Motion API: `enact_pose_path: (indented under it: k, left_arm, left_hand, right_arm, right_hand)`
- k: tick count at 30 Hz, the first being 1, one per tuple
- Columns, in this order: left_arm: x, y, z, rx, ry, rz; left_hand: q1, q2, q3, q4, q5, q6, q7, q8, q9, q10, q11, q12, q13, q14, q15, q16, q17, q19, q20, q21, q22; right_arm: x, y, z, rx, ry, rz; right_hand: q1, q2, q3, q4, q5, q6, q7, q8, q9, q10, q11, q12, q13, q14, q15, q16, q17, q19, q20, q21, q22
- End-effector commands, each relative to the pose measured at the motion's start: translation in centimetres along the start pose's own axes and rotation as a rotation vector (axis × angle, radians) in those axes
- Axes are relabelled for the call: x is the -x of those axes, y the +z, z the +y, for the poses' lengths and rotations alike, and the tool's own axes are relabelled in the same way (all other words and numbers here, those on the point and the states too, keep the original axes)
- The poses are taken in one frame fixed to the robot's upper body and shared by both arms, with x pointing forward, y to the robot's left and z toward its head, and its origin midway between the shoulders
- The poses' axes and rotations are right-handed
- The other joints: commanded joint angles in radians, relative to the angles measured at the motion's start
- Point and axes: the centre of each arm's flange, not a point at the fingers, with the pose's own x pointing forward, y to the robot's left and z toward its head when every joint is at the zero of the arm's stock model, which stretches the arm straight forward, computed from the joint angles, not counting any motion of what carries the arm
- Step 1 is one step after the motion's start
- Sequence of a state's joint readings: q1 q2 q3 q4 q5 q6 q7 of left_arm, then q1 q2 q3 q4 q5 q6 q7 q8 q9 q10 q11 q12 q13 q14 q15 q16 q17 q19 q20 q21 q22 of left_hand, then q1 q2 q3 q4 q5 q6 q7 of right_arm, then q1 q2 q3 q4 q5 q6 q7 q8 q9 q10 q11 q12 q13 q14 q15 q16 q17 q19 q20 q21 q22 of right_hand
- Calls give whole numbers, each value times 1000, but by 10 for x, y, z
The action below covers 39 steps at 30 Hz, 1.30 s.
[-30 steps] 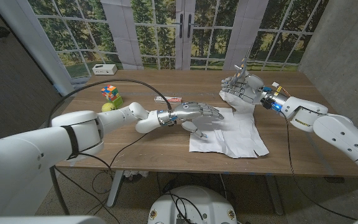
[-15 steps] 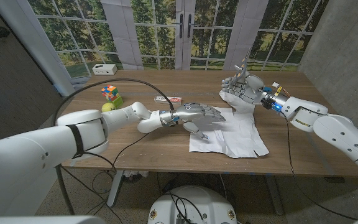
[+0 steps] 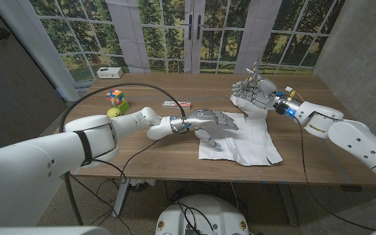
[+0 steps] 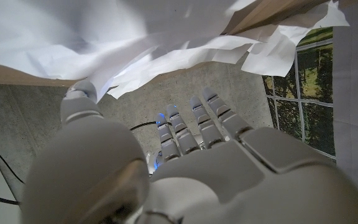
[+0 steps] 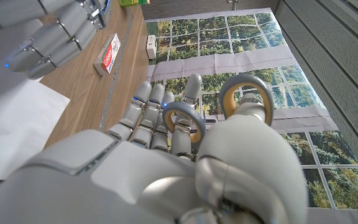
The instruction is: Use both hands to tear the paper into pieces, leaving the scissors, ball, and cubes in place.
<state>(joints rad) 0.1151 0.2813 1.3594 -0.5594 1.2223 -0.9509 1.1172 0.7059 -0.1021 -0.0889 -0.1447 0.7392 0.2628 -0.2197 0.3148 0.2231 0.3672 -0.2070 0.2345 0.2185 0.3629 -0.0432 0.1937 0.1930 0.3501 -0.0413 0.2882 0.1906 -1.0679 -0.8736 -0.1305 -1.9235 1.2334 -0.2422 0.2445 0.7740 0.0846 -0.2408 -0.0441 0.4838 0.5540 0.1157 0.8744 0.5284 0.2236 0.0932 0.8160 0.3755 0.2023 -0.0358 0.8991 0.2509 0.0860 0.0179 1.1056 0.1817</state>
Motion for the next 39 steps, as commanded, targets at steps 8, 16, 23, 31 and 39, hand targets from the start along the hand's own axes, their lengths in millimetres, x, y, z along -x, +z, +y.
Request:
enact_pose_path:
  k: [8,16,23,31,39]
  left_arm:
    - [-6,2,-5,-34,-49,-40]
    - [-11,2,-6,-34,-49,-37]
    - [-15,1,-6,-39,-43,-32]
    - [-18,2,-6,-30,-38,-28]
    - [-22,1,-5,-25,-30,-22]
  left_hand:
    - [28,-1,0,-1,-4,28,0,12,-1,13,-3,2,-1,4,-180,5,2,2,-128,-6,-3]
    - [38,2,1,-2,-5,35,0,13,-2,14,-3,1,-1,3,-180,4,1,3,-128,-8,-3]
    - [42,5,3,-2,-5,37,0,13,-2,14,-3,1,-2,3,-180,4,1,4,-127,-9,-3]
    - [53,14,7,-1,-6,41,-1,13,-3,16,-3,0,-2,5,-180,4,1,5,-126,-10,-3]
    - [58,21,10,0,-6,45,-1,13,-3,20,-3,0,-2,6,-180,5,1,7,-126,-11,-3]
  right_arm:
    - [2,-1,-1,-2,-6,-4]
    - [3,-1,-2,0,-9,-7]
    - [5,0,-3,-1,-11,-11]
    - [5,0,-4,-5,-10,-15]
    - [6,0,-4,-3,-12,-16]
  right_hand:
    - [-2,3,-2,-4,-6,5,5,-3,3,6,-3,-5,1,5,-23,9,-1,9,3,-3,2]
    - [-4,4,-3,-4,-7,5,5,-3,4,9,-2,-6,1,4,-25,9,-2,9,3,-5,2]
    - [-4,4,-3,-5,-7,4,5,-3,4,10,-1,-6,1,3,-25,10,-3,9,4,-6,2]
    - [-5,5,-2,-5,-8,4,4,-4,3,9,-2,-7,1,3,-24,10,-3,11,3,-7,2]
    - [-4,5,-2,-7,-8,4,4,-4,4,9,-2,-8,1,3,-24,11,-4,10,4,-9,2]
